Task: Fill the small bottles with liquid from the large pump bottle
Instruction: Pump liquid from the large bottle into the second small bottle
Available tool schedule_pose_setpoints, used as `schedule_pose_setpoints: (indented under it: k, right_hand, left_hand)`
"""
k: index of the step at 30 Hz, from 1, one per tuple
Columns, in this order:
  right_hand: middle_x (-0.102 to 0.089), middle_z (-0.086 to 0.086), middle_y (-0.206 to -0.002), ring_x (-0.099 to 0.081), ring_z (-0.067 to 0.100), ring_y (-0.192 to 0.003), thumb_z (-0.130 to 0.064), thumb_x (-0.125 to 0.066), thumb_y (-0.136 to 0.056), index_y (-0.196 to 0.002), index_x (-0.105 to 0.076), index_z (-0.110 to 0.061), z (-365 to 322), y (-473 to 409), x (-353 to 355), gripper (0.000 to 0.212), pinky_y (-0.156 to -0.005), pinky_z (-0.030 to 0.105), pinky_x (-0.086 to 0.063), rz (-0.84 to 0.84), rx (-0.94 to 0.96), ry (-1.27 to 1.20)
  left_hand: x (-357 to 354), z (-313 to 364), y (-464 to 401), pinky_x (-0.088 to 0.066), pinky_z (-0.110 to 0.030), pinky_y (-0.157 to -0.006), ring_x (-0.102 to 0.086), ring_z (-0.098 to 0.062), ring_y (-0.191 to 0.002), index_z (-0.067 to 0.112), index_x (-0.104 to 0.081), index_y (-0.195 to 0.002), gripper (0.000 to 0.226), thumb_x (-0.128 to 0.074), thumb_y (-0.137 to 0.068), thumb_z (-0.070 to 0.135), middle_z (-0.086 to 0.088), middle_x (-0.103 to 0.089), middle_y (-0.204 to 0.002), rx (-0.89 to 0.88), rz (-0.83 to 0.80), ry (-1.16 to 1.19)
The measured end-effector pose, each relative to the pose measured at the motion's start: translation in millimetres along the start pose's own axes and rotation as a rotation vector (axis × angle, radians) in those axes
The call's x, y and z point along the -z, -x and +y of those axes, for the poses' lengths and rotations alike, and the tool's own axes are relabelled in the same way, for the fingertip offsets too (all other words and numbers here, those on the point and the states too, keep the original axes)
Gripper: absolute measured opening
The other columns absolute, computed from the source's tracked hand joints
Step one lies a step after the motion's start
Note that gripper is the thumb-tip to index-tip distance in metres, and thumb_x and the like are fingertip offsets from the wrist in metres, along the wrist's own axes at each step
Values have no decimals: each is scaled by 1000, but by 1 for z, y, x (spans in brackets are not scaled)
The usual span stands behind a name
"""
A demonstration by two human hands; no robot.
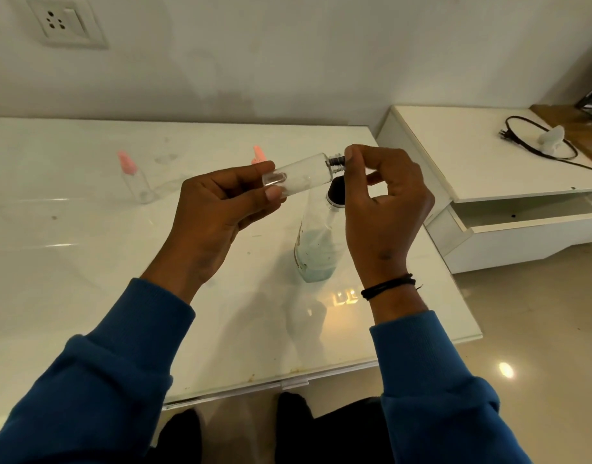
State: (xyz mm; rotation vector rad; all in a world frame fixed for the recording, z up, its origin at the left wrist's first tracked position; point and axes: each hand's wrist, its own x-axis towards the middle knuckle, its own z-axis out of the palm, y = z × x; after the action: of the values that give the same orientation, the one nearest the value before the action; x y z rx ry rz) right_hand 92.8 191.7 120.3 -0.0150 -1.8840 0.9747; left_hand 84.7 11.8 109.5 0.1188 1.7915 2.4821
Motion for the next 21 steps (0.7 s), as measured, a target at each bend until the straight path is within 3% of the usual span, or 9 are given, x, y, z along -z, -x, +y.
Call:
schedule_pose_setpoints:
  k: [4, 7, 15, 21]
  right_hand:
    - [-69, -14, -86, -64, 19, -76, -22, -69, -92, -87, -66, -29, 2, 4, 0, 10, -68, 28, -52, -13, -69, -40]
    - [-71, -8, -86, -65, 20, -76, -21, -69, -92, -87, -67, -25, 3, 5, -1, 8, -67, 28, -53, -25, -96, -71]
    - [-68, -6, -83, -63, 13, -75, -19, -71, -91, -84, -68, -23, 1, 3, -1, 9, -66, 8, -43, -22, -122, -103]
    - [-69, -5, -84, -65, 16, -77, -18, -71, -91, -84, -65, -26, -1, 0, 1, 12, -67, 8, -44, -30, -113, -123]
  left_hand:
    - [0, -1, 1, -60, -32, -87, -73, -32, -105, 3, -70, -118, 43, -75, -76, 12, -13, -76, -114, -5, -1, 8]
    - [-2, -1, 2, -60, -32, -86, -74, -32, -103, 5, -71, -116, 41, -76, -75, 13, -13, -76, -112, 1, 12, 16]
    - [-5, 2, 4, -60, -34, -89, -74, -31, -103, 7, -71, -116, 42, -75, -75, 17, -10, -76, -114, -3, 16, -11]
    - [-5, 2, 4, -60, -35, -90, -74, -31, -103, 6, -71, -117, 42, -75, -76, 15, -10, -76, -114, 2, 30, 4]
